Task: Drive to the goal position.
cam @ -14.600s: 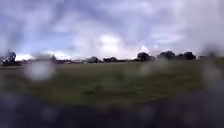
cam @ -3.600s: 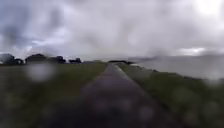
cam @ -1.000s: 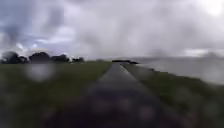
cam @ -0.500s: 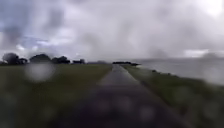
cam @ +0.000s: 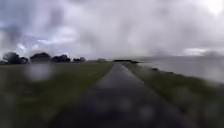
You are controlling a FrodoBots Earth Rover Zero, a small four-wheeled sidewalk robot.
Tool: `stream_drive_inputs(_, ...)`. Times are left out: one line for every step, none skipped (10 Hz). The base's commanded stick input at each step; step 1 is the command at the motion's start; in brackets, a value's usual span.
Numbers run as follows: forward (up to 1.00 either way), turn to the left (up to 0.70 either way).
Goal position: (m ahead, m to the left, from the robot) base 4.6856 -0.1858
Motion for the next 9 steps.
stream_drive_inputs(0.70,0.00)
stream_drive_inputs(0.70,0.00)
stream_drive_inputs(0.70,0.00)
stream_drive_inputs(0.70,0.00)
stream_drive_inputs(0.70,0.00)
stream_drive_inputs(0.70,0.00)
stream_drive_inputs(0.70,0.00)
stream_drive_inputs(0.70,0.00)
stream_drive_inputs(0.70,0.00)
